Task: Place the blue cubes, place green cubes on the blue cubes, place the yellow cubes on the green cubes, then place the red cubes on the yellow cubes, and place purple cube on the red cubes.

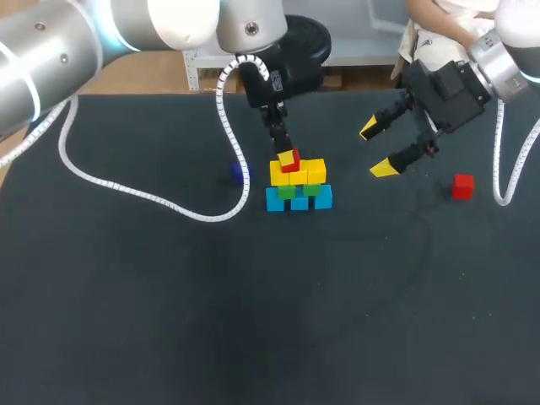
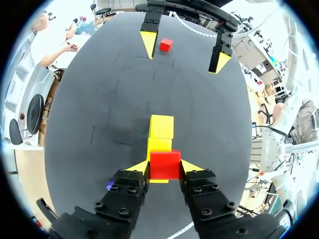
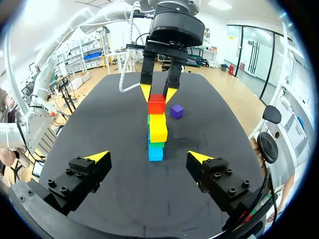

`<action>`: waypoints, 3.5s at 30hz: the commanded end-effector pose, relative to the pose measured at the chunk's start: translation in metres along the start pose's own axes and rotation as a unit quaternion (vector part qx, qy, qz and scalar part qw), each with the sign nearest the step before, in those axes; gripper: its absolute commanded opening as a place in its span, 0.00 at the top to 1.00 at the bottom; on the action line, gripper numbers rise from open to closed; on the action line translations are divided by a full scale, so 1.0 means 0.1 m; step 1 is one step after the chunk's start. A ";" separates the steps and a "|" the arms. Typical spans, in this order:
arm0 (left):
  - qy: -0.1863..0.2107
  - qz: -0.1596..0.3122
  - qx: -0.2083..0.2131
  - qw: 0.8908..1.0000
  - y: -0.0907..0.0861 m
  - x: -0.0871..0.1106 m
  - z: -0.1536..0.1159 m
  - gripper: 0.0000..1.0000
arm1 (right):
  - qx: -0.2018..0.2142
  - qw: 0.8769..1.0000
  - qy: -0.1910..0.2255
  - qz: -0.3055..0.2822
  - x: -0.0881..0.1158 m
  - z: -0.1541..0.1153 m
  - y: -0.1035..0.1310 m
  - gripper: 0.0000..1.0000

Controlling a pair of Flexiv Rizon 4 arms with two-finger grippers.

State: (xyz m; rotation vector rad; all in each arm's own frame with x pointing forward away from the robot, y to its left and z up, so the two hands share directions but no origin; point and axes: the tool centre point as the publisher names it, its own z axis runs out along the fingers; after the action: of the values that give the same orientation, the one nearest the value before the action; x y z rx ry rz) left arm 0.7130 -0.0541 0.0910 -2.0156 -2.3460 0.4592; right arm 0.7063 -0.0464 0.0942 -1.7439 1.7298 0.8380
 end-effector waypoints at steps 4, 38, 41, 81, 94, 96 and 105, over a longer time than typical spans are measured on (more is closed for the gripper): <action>0.001 0.001 0.001 1.000 0.01 0.00 -0.01 1.00 | 0.001 1.000 0.000 0.000 0.00 0.00 0.01 0.00; 0.005 -0.001 0.002 1.000 0.02 -0.02 -0.05 0.29 | 0.001 1.000 0.000 0.000 0.00 0.00 0.01 0.00; 0.005 -0.002 0.000 1.000 0.02 -0.02 -0.06 0.42 | 0.001 1.000 0.000 0.000 0.00 0.00 0.01 0.00; -0.021 0.051 -0.103 0.993 -0.47 0.05 -0.56 0.00 | 0.001 1.000 0.000 0.000 0.00 0.00 0.01 0.00; -0.131 0.051 -0.126 0.982 -0.68 0.13 -0.67 0.00 | 0.001 1.000 0.000 0.000 0.00 0.00 0.01 0.00; -0.139 0.050 -0.126 0.981 -0.72 0.09 -0.67 0.00 | 0.001 1.000 0.000 0.000 0.00 0.00 0.01 0.00; -0.207 0.059 -0.126 0.968 -0.84 -0.07 -0.64 0.00 | 0.001 1.000 0.000 0.000 0.00 0.00 0.01 0.00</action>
State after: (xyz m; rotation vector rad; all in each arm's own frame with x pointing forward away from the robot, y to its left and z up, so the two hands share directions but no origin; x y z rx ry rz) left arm 0.6532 -0.0613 0.1768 -2.3390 -2.5783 0.6092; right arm 0.7063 -0.0464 0.0942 -1.7439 1.7298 0.8380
